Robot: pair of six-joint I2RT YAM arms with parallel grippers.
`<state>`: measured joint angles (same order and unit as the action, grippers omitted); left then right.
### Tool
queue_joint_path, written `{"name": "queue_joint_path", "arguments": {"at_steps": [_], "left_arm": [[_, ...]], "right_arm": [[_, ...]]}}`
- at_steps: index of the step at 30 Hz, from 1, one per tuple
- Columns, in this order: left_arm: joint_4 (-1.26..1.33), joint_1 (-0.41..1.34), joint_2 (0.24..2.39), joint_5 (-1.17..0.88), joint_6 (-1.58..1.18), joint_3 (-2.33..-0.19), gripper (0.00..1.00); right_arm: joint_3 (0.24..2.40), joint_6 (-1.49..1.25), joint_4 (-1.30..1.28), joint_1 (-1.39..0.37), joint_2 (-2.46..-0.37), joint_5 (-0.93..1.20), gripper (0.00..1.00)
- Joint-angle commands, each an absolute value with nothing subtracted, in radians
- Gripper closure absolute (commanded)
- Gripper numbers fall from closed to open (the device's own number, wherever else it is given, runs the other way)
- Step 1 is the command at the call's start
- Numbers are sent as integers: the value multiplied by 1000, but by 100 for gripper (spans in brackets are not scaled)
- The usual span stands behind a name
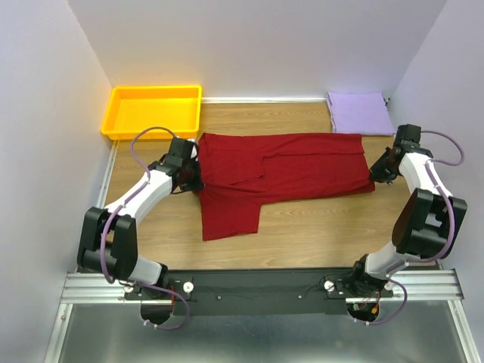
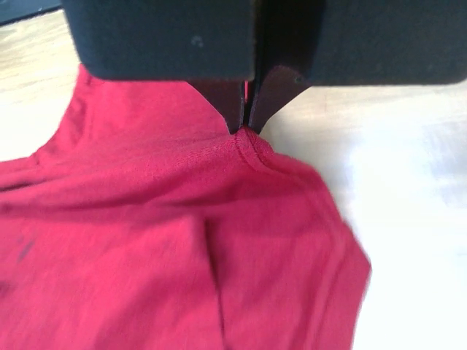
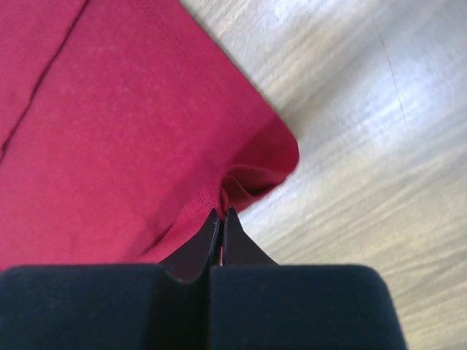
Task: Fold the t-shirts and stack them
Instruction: Fold the tshirt
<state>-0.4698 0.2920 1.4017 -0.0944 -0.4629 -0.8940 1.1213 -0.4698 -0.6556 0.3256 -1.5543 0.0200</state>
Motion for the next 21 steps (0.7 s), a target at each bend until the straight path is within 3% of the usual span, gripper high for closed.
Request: {"name": "queue_joint_path", "arguments": {"at_steps": [1,8,21], "left_arm": [[-492,264,1489,-115,-416,-994,100],[-525,255,1621,-103,-391,-1155,100],[-512,238,1756,-71,-376,-1209,100]], "right_arm": [[1164,-431,-644,318,-1621,-72,99],[1215,-443,-592,316,-1686,-140,99],[1273,-446,-508,316,-1796,-118,99]]}}
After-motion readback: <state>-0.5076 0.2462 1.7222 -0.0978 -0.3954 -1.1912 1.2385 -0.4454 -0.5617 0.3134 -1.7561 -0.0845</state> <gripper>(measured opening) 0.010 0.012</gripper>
